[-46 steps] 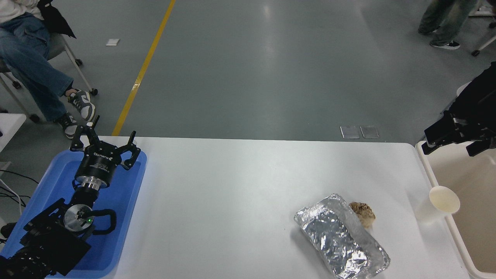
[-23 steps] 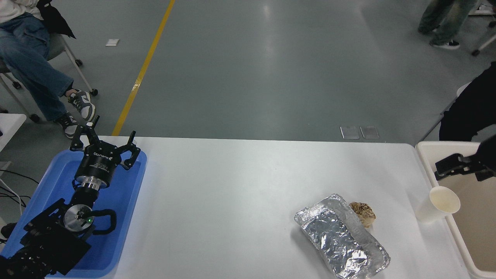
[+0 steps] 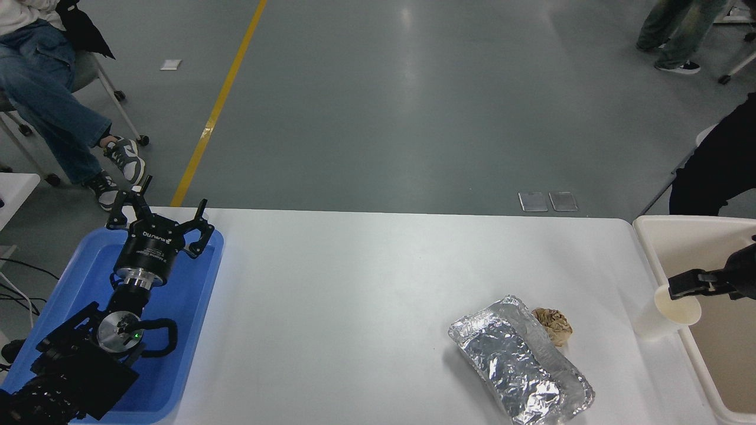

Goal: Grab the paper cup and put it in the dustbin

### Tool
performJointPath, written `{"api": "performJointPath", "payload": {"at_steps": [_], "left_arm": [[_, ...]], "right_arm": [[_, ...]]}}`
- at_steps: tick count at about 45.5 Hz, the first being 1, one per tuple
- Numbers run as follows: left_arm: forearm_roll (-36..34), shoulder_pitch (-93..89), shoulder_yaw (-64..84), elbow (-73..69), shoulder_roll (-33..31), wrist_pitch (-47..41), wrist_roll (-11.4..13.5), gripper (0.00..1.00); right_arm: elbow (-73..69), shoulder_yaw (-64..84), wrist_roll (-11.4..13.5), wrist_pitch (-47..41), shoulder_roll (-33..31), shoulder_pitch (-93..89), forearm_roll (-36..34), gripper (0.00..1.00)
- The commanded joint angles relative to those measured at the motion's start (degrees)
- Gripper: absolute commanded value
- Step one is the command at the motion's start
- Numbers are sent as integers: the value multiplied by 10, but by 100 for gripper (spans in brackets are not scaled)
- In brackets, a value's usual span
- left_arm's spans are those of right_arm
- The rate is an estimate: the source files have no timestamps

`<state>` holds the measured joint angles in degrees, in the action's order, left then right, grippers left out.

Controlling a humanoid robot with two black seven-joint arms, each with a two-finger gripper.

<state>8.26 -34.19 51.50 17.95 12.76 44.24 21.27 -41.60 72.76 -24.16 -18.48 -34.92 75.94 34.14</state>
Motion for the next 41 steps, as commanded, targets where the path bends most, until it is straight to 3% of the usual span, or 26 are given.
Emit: {"api": "performJointPath", "payload": {"at_steps": [1, 11, 19, 23, 34, 37, 41], "left_arm": [[0, 0, 0, 0, 0, 0, 0, 100], [0, 0, 0, 0, 0, 0, 0, 100], [0, 0, 0, 0, 1, 1, 0, 100], [0, 0, 0, 0, 1, 0, 0, 100], [0, 0, 0, 0, 1, 0, 0, 100], [0, 0, 0, 1, 0, 0, 0, 100], [0, 0, 0, 1, 1, 0, 0, 100]], "right_arm": [[42, -20, 0, 27, -1, -63, -20, 100], [70, -19, 0, 64, 2, -112, -62, 96], [70, -20, 0, 93, 4, -128, -62, 65], [68, -21, -1, 93, 5, -128, -62, 54], [66, -21, -5, 93, 6, -128, -63, 8], [66, -21, -5, 93, 6, -127, -65, 1], [65, -22, -5, 93, 6, -125, -68, 0]]}}
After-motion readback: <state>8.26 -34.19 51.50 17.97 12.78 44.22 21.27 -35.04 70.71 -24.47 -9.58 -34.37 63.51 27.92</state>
